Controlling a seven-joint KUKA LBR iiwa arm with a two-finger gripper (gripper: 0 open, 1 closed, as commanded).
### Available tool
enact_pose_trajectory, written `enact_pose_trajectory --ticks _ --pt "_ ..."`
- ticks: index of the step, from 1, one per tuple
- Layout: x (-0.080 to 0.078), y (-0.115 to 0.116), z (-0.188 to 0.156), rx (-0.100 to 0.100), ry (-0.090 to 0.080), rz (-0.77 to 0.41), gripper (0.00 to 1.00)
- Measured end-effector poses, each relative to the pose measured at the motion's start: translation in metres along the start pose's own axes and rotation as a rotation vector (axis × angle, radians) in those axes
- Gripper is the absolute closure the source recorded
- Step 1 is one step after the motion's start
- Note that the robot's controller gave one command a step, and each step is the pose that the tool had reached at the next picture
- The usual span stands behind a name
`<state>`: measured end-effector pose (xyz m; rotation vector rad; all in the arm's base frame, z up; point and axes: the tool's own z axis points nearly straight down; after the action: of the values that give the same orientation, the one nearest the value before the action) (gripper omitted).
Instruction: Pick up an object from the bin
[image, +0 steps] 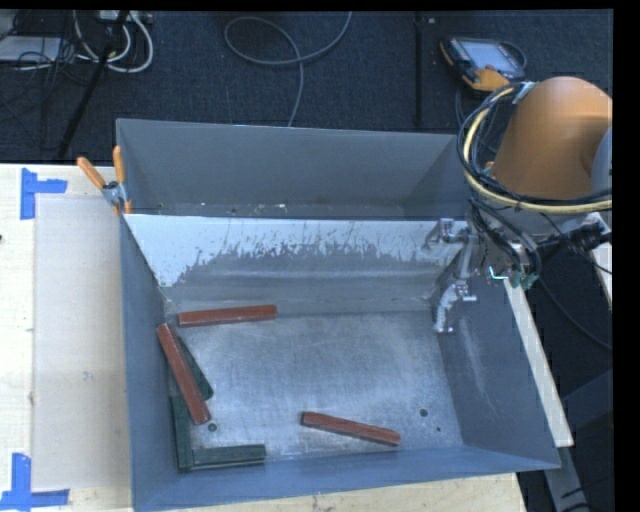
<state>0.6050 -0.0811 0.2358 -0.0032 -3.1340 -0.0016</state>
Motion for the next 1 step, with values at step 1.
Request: enact_pose_trajectory --ticks 1 --pt "-0.0012 0.0003 -0.0050 0.001 -0.008 -0.002 0.00"
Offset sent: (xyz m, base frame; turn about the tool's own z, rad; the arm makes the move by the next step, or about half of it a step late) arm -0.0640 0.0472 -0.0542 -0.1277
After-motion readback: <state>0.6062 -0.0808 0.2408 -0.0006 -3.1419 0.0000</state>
